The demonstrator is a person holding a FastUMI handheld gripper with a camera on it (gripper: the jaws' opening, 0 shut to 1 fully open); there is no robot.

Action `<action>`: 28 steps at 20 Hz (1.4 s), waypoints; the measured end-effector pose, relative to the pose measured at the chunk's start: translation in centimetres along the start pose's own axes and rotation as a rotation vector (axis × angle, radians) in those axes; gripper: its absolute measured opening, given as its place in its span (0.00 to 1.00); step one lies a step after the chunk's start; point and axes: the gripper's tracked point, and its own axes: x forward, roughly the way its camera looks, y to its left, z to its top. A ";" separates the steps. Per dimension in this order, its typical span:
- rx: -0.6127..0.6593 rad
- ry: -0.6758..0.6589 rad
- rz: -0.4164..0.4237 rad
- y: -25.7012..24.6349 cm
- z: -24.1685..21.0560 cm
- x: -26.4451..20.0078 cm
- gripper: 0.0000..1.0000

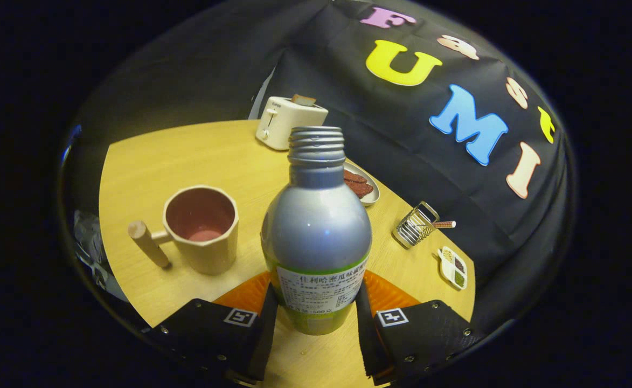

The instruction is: Take the bottle from table, then pour the juice into the cup, finally place the bottle on the coaster

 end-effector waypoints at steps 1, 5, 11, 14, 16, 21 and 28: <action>0.030 -0.019 -0.004 -0.4 0.4 0.2 0.66; 0.116 -0.051 -0.015 -1.9 1.0 1.2 0.66; 0.254 -0.112 -0.021 -4.0 2.3 3.1 0.66; 0.270 -0.154 -0.018 -4.7 3.2 4.3 0.66; 0.281 -0.185 -0.006 -4.7 4.0 5.2 0.67; 0.287 -0.209 -0.009 -4.9 4.4 7.5 0.68; 0.298 -0.225 -0.038 -5.9 4.5 10.1 0.73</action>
